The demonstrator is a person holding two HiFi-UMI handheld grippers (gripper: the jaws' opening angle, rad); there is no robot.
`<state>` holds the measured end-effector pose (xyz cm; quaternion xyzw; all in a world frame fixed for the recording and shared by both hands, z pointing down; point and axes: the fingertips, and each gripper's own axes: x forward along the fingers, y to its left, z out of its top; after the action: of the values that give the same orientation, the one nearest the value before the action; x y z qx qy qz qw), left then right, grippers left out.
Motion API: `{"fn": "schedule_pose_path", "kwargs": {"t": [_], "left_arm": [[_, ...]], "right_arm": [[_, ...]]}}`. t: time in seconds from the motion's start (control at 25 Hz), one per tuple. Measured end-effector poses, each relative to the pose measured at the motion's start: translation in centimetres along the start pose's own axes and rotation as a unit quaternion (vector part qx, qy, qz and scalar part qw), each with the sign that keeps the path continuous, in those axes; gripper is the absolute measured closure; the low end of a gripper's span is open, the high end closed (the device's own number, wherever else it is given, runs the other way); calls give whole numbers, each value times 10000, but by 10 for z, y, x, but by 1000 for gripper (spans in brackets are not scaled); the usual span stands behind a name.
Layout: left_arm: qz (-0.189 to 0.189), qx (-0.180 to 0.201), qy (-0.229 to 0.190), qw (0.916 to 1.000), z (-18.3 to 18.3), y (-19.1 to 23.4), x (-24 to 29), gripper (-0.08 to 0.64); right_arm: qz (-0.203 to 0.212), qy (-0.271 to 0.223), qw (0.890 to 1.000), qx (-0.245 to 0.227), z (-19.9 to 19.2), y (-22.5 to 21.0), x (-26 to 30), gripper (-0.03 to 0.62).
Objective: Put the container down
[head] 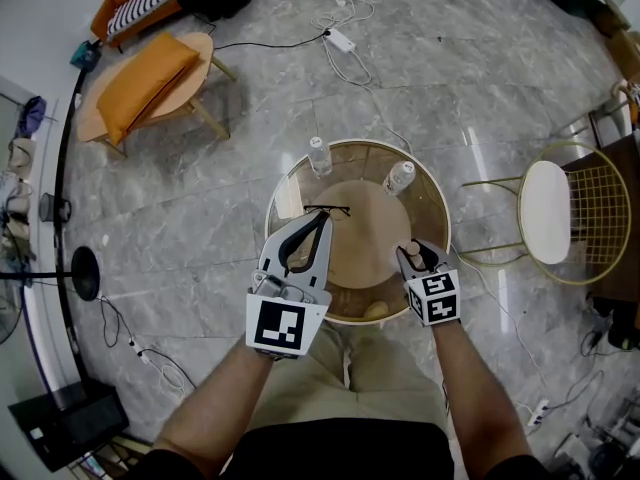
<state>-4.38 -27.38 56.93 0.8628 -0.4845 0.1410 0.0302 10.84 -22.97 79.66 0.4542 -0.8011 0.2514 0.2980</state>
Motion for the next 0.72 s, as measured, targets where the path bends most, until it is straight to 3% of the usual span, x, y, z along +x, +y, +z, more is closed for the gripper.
{"fn": "schedule_pose_path", "kwargs": {"t": [0.72], "left_arm": [[-61, 47, -14, 10000, -12, -1, 1, 545]], "right_arm": [[-50, 401, 9992, 6, -42, -9, 37, 442]]}}
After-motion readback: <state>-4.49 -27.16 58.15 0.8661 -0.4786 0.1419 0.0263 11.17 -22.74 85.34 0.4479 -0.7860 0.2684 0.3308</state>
